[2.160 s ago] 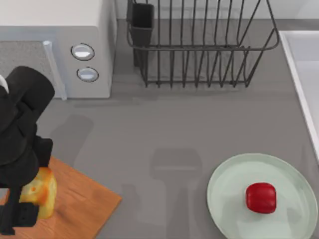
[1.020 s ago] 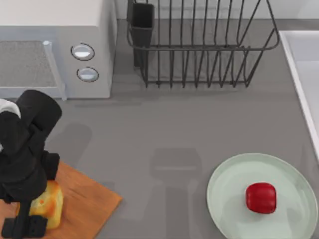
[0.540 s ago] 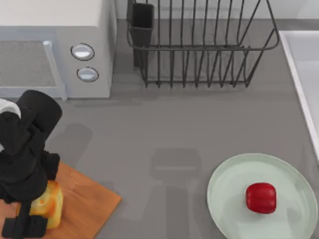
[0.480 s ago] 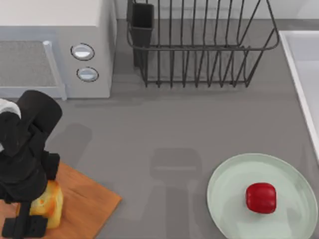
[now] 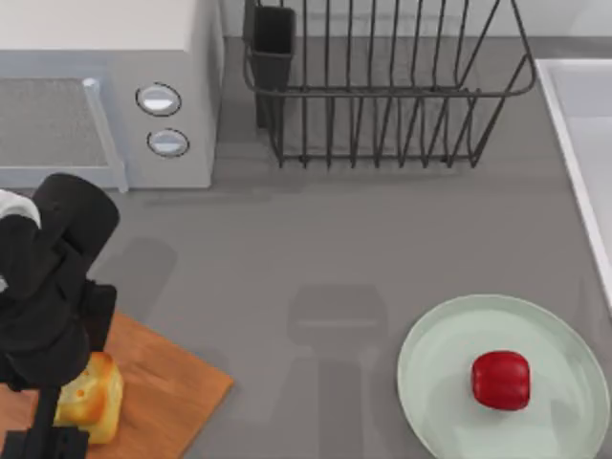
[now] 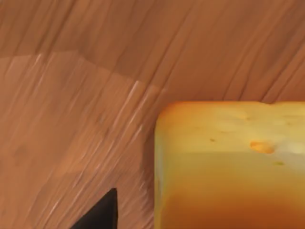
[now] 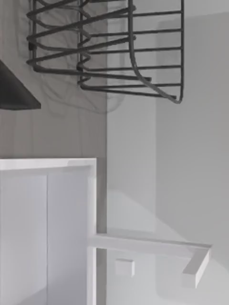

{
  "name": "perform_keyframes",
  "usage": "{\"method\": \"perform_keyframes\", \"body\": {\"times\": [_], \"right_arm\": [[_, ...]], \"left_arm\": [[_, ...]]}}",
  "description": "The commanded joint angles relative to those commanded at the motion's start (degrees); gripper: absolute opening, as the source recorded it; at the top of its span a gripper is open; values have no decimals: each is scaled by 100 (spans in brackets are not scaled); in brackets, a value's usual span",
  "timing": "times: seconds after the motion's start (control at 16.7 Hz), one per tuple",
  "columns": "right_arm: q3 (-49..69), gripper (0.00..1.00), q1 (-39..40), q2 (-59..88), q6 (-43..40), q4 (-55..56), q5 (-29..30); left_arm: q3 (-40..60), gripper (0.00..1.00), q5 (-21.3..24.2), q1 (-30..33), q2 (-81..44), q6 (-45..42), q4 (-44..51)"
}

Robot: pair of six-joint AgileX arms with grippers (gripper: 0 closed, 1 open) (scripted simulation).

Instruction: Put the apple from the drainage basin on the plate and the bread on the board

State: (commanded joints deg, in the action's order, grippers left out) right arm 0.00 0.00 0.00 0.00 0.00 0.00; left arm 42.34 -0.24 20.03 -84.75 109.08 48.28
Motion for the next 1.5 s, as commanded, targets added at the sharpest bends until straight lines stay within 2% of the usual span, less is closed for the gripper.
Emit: {"method": "perform_keyframes", "body": {"times": [0.42, 0.66, 0.9, 1.32, 1.5], "right_arm": [[0, 100, 0, 0, 0, 0, 0], [0, 100, 0, 0, 0, 0, 0], [0, 100, 0, 0, 0, 0, 0], [0, 100, 0, 0, 0, 0, 0], [0, 100, 0, 0, 0, 0, 0]], "left_arm": [[-32, 100, -6, -41, 174, -138, -95], [-397, 100, -25, -242, 1065, -1103, -616], [-1145, 100, -19, -560, 2409, -3008, -1388], [-2892, 100, 24, -1289, 5492, -7651, -2983], [-3533, 100, 28, -1598, 6859, -9257, -3728]]}}
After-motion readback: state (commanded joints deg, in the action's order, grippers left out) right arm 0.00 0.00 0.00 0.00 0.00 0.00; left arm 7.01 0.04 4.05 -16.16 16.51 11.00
